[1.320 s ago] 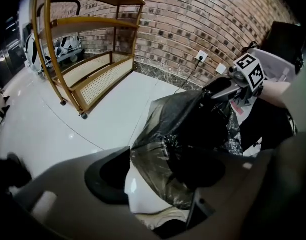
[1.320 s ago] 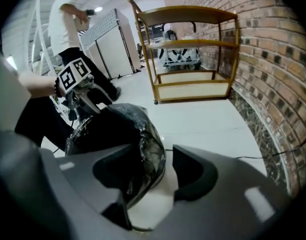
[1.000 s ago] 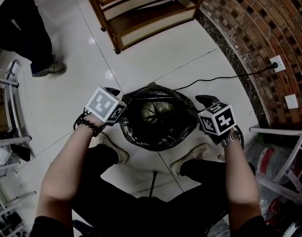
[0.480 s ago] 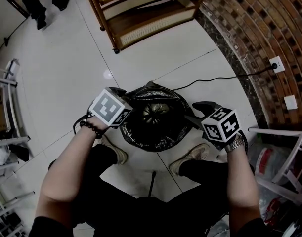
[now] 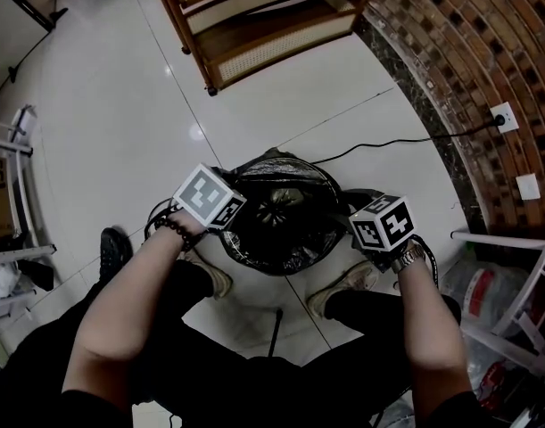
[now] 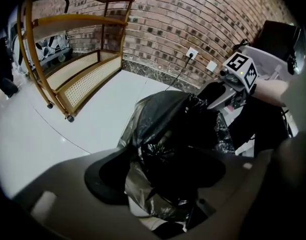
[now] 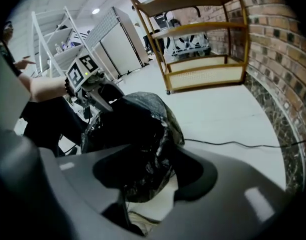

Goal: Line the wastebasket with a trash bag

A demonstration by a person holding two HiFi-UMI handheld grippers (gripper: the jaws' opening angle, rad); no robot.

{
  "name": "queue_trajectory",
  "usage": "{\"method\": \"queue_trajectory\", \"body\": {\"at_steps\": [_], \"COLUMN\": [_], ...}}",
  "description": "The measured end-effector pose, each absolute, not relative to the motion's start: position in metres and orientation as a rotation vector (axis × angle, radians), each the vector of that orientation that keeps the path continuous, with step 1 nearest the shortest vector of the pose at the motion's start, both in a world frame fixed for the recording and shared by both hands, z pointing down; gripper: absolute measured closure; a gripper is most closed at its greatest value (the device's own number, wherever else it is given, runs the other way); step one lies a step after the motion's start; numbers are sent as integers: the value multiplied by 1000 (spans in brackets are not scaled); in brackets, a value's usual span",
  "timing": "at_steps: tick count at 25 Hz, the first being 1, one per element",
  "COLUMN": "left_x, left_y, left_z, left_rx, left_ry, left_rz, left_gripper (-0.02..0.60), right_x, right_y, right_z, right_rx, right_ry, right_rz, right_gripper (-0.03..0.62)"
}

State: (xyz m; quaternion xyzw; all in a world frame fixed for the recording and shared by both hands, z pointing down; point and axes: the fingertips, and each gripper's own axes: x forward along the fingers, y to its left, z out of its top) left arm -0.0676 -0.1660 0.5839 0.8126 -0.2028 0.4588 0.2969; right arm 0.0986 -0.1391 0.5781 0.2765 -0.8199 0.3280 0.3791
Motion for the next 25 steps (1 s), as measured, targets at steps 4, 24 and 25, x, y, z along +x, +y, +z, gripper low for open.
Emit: {"method": "queue_trajectory", "body": {"at_steps": [4, 24, 25], "left_x": [-74, -83, -83], "left_y": [-176, -186, -187], "left_z": [570, 488, 487], "left_rx": [2175, 2349, 2354], "left_ry": [-583, -689, -695], "left_rz": [1192, 1183, 1187], "left_gripper": [225, 275, 282], "right_x": [110, 90, 90], "right_y": [-151, -178, -178], "right_z": [563, 490, 489], "right_rx": [768, 916, 923], "right_ry": [-2112, -2248, -2247], "right_rz": [814, 556, 548], "right_gripper": [365, 484, 500]}}
